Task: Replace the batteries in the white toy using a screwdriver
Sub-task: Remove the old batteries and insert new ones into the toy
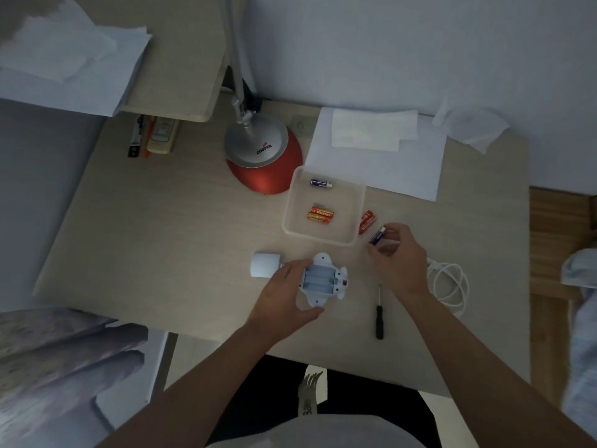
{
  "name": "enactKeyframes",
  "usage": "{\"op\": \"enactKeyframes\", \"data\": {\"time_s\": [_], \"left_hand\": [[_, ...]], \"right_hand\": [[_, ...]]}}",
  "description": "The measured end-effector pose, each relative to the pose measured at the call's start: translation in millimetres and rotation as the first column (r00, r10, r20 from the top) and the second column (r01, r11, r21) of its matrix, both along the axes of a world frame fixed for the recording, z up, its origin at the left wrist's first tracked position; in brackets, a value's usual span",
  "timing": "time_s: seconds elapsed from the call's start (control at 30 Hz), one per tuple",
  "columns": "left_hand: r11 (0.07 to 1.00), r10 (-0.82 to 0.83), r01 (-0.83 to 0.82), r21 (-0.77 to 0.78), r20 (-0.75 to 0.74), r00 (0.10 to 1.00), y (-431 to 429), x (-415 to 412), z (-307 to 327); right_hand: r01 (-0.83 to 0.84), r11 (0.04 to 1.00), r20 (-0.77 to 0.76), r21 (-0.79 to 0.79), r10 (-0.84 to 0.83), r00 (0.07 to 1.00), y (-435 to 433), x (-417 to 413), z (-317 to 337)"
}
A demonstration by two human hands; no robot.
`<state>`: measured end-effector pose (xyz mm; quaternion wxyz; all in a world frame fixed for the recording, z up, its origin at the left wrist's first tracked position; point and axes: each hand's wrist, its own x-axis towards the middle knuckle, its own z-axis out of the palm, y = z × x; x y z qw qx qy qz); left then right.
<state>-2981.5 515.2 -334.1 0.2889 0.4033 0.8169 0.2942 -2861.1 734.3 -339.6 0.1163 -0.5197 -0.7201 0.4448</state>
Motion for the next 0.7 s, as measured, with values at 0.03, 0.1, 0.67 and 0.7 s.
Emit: {"op": "enactKeyframes", "data": {"time_s": [0.03,0.1,0.67,0.7], "left_hand": [[1.0,0.003,-0.003,-0.004,0.001,1.0,0.1,0.1,-0.3],[1.0,0.007,-0.007,-0.009,0.0,1.0,0.1,0.3,-0.7],[0.999,0.002,-0.001,-0.034,0.027,1.0,3.9,-4.4,2.8],[1.0,0.003,-0.002,-0.031,0.029,1.0,4.6,-4.6,2.9]], "right_hand": [[0.013,0.999,-0.025,-0.032,-0.014,1.0,-3.1,3.4,2.4],[0.005,0.997,-0.068,-0.081,-0.011,0.998,-10.0,10.0,5.2],[-0.237,0.97,-0.218,0.05,0.242,0.945,-67.3,1.4,44.1],[-0.264,0.96,-0.204,0.092,0.278,0.939,-68.3,-0.4,41.9]]}}
